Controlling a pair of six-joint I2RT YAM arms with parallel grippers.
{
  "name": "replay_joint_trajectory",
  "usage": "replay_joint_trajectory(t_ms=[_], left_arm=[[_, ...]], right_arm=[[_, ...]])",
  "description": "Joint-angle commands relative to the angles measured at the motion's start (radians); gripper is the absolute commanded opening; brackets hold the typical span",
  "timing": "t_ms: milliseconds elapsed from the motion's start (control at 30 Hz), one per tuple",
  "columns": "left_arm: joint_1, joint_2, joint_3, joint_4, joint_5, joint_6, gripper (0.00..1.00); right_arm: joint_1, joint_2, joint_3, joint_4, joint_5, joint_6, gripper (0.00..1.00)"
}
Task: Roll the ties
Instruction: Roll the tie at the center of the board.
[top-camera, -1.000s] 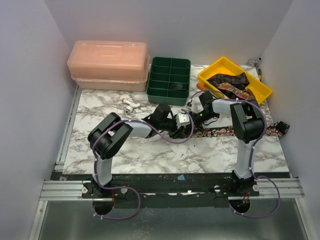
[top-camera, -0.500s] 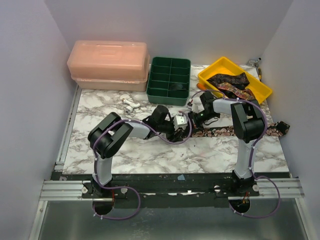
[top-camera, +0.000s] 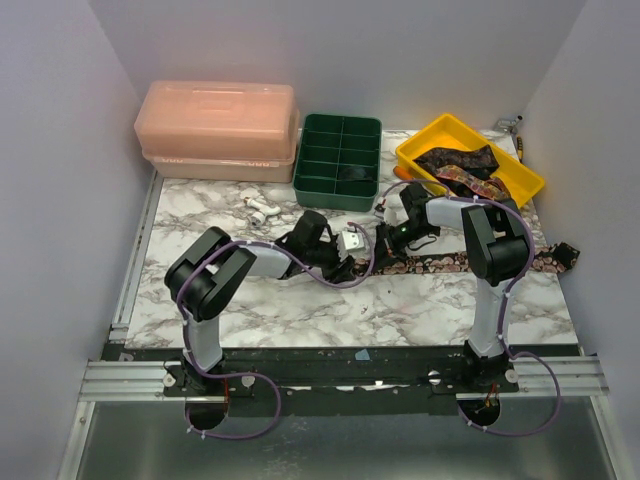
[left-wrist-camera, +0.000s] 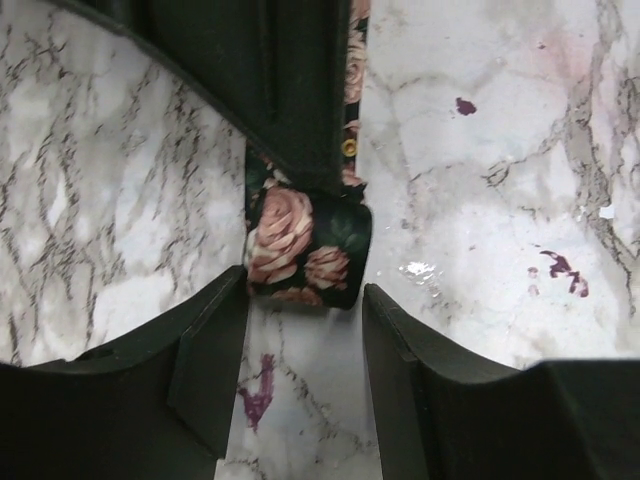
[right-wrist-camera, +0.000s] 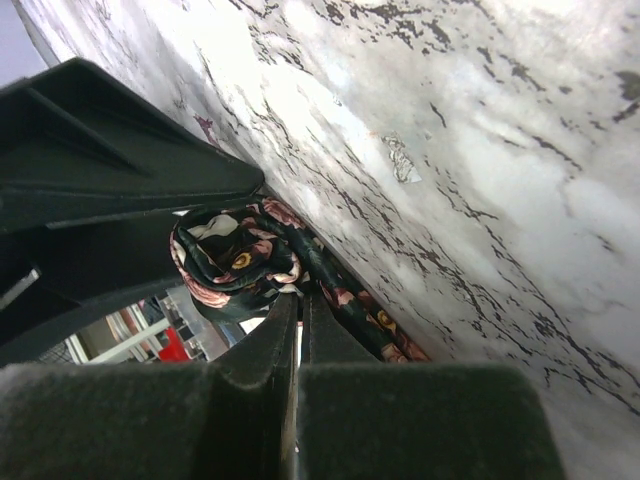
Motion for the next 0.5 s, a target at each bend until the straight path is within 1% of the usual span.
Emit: replay_joint_trajectory(t_ms=[0,67,167,233,300,467], left_arm=[[-0.047,-0.021,0.024,0.006,0.062,0.017,0.48],[-0.058,-0.009,0.040,0.017,0.062,0.008,0.45],[-0.064,0.025,0.080,0.014,0.056,-0.024,0.37],[-0.070,0.048,0.109,0.013,0.037,-0.037,0.34],[-0.075,0.067,0.131,0.015,0.027,-0.055,0.34],[-0.092,0.110,0.156,-0.010,-0.005,-0.065,0.38]], right_arm=[[0.005,0.080,-0.032,0.029,0.221,-0.065,0.00],[0.005,0.080,-0.026,0.026,0.220,-0.065,0.01],[0.005,0.080,-0.021,0.024,0.211,-0.068,0.01],[0.004,0.080,-0.020,0.026,0.203,-0.069,0.01],[0.005,0.080,-0.021,0.026,0.191,-0.066,0.00],[0.005,0.079,-0.021,0.037,0.166,-0.057,0.01]])
